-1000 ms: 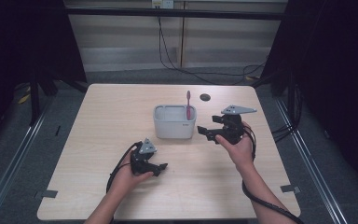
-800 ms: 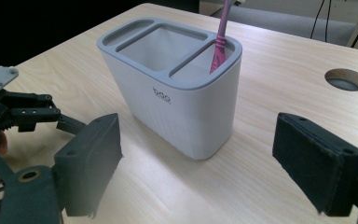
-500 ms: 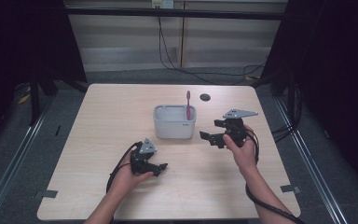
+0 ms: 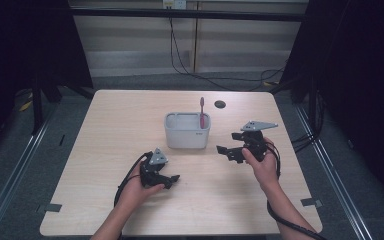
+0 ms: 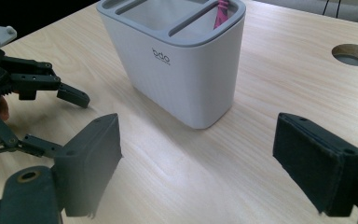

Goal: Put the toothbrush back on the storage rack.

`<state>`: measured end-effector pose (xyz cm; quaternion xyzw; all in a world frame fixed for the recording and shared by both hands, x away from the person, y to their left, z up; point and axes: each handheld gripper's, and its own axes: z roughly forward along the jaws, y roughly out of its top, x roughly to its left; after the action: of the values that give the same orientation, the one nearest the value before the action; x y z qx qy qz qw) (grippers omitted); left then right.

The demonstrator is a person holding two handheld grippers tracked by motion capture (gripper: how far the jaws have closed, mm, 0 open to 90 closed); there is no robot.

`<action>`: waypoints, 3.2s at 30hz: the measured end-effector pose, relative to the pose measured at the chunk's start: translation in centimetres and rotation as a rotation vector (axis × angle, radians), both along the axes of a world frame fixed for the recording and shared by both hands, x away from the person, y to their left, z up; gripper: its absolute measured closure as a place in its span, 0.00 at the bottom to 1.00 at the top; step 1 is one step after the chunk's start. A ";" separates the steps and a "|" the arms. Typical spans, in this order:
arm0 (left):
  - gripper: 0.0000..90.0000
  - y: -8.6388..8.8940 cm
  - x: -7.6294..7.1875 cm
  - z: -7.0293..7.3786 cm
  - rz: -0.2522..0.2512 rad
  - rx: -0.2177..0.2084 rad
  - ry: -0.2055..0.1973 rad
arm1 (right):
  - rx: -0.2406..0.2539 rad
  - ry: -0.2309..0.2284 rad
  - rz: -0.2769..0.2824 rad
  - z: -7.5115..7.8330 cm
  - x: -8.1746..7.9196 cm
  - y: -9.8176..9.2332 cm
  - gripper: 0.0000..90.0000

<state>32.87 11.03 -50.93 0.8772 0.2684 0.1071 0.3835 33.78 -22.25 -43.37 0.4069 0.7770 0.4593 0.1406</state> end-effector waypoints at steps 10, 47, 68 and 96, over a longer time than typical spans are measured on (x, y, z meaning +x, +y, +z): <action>0.24 0.0 0.0 0.0 -0.002 -0.004 0.004 | -0.007 0.009 0.003 -0.4 -0.5 -0.7 0.17; 0.23 -0.1 0.0 0.0 -0.002 -0.007 0.004 | -0.044 0.072 0.012 -3.7 -2.4 -3.1 0.17; 0.23 -0.1 0.0 0.0 -0.002 -0.007 0.004 | -0.068 0.105 -0.010 -6.1 -3.3 -5.2 0.17; 0.23 -0.1 -0.1 0.0 0.001 -0.006 0.003 | -0.161 0.120 -0.018 -7.5 -3.5 -6.5 0.17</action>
<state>32.77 10.96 -50.97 0.8759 0.2699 0.1052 0.3858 30.30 -28.76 -50.88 0.4278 0.8149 0.3687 0.1301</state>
